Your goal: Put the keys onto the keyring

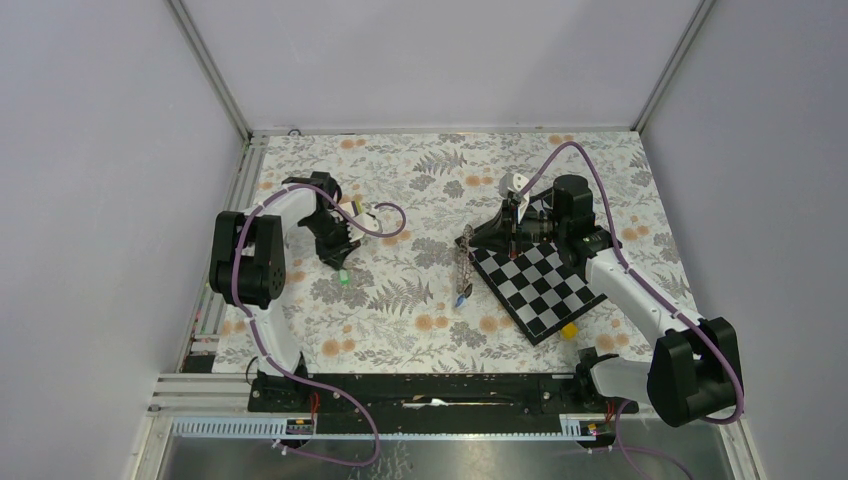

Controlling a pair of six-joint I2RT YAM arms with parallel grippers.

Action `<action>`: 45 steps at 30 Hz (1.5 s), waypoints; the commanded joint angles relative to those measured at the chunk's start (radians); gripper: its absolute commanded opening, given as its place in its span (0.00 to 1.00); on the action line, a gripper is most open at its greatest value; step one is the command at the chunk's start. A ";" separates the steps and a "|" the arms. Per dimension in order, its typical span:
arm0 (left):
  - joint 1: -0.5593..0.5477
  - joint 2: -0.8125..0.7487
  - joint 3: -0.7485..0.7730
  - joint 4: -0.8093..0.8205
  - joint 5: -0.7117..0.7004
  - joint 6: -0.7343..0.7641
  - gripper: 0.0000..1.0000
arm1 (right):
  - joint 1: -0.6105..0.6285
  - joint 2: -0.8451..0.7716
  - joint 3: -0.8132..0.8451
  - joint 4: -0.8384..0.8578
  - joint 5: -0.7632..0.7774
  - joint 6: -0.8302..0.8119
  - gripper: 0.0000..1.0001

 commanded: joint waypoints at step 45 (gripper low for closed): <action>-0.242 -0.371 0.072 0.141 0.336 -0.261 0.00 | 0.010 0.003 0.001 0.117 -0.050 0.096 0.00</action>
